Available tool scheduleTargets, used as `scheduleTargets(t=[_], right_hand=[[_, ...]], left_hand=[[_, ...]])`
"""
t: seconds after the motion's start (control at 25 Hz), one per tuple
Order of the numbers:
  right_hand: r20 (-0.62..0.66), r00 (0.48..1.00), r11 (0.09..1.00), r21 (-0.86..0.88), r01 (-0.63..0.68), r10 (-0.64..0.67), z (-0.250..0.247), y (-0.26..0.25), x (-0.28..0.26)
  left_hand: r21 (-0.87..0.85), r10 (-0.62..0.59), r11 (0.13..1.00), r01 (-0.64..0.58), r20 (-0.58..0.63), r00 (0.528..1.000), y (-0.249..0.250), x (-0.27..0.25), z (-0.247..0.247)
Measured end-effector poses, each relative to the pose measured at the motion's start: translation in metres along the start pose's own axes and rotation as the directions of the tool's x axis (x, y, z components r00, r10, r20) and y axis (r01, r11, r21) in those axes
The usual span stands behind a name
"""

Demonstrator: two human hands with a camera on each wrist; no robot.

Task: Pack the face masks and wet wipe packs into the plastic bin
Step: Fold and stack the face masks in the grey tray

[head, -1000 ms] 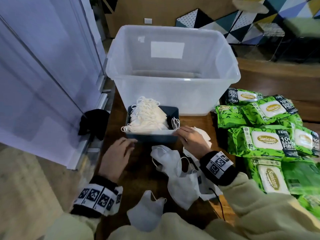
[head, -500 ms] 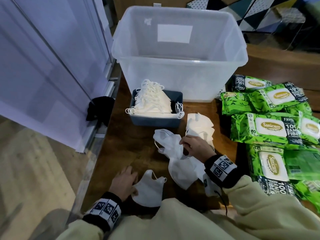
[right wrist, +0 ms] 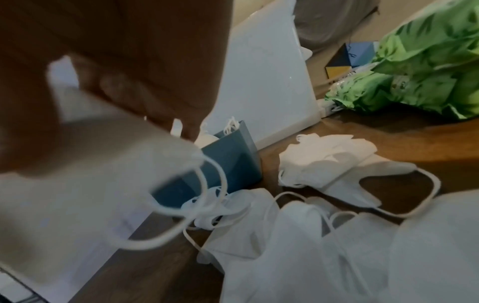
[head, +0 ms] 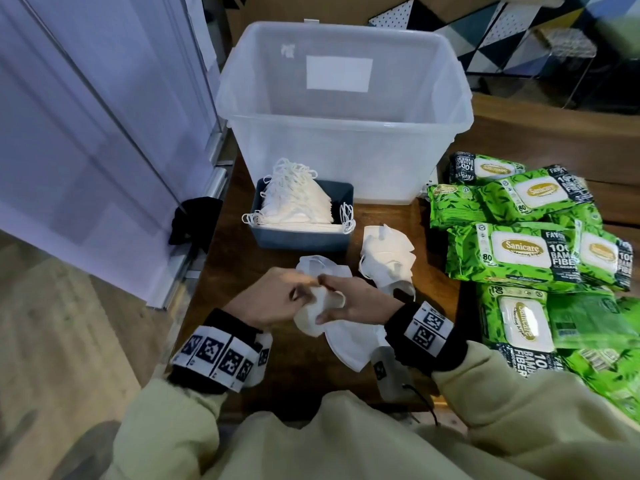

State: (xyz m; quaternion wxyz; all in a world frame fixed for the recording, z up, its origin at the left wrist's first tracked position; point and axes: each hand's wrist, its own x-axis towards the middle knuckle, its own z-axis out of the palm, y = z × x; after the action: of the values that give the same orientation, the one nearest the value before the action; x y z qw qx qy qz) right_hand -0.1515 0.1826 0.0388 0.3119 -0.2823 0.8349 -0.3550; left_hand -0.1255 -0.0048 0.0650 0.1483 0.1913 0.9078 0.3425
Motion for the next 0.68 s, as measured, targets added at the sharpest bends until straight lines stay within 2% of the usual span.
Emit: scheduleTargets(t=[0.04, 0.08, 0.12, 0.2, 0.24, 0.32, 0.4, 0.48, 0.52, 0.56, 0.6, 0.68], right_hand=[[-0.076, 0.997, 0.994, 0.103, -0.023, 0.03, -0.001, 0.003, 0.002], [-0.162, 0.985, 0.974, 0.226, -0.024, 0.062, -0.001, 0.006, 0.002], [-0.232, 0.966, 0.932, 0.362, -0.024, 0.115, 0.0, 0.008, 0.002], [-0.276, 0.933, 0.805, 0.593, -0.024, 0.231, 0.003, 0.01, 0.001], [-0.266, 0.929, 0.764, 0.644, -0.026, 0.256, 0.004, 0.009, 0.0], [-0.238, 0.938, 0.793, 0.607, -0.059, 0.253, 0.007, 0.014, 0.004], [-0.197, 0.941, 0.868, 0.472, -0.154, 0.274, 0.007, 0.023, 0.007], [-0.2, 0.926, 0.943, 0.152, -0.295, 0.321, 0.01, 0.039, 0.009], [-0.188, 0.925, 0.934, -0.08, -0.349, 0.33, 0.013, 0.046, 0.009], [-0.159, 0.929, 0.886, -0.282, -0.368, 0.335, 0.018, 0.054, 0.008], [-0.118, 0.926, 0.83, -0.414, -0.373, 0.358, 0.022, 0.058, 0.005], [-0.069, 0.921, 0.787, -0.499, -0.364, 0.383, 0.03, 0.064, 0.003]], left_hand=[[-0.086, -0.031, 0.996, 0.024, -0.088, 0.996, 0.0, 0.002, -0.006], [-0.229, -0.13, 0.969, 0.088, -0.176, 0.976, -0.004, 0.004, -0.009], [-0.412, -0.243, 0.901, 0.135, -0.22, 0.945, -0.006, 0.004, -0.008], [-0.696, -0.391, 0.693, 0.188, -0.144, 0.909, -0.009, 0.005, 0.006], [-0.742, -0.427, 0.634, 0.218, -0.101, 0.899, -0.009, 0.005, 0.017], [-0.774, -0.488, 0.586, 0.242, -0.099, 0.867, -0.012, 0.005, 0.034], [-0.779, -0.558, 0.568, 0.265, -0.127, 0.82, -0.022, 0.001, 0.04], [-0.764, -0.614, 0.563, 0.315, -0.132, 0.778, -0.04, -0.004, 0.041], [-0.771, -0.636, 0.542, 0.335, -0.115, 0.763, -0.047, -0.007, 0.04], [-0.786, -0.649, 0.513, 0.344, -0.094, 0.755, -0.051, -0.01, 0.04], [-0.803, -0.658, 0.483, 0.348, -0.072, 0.749, -0.053, -0.011, 0.04], [-0.826, -0.669, 0.445, 0.346, -0.049, 0.742, -0.054, -0.012, 0.041]])
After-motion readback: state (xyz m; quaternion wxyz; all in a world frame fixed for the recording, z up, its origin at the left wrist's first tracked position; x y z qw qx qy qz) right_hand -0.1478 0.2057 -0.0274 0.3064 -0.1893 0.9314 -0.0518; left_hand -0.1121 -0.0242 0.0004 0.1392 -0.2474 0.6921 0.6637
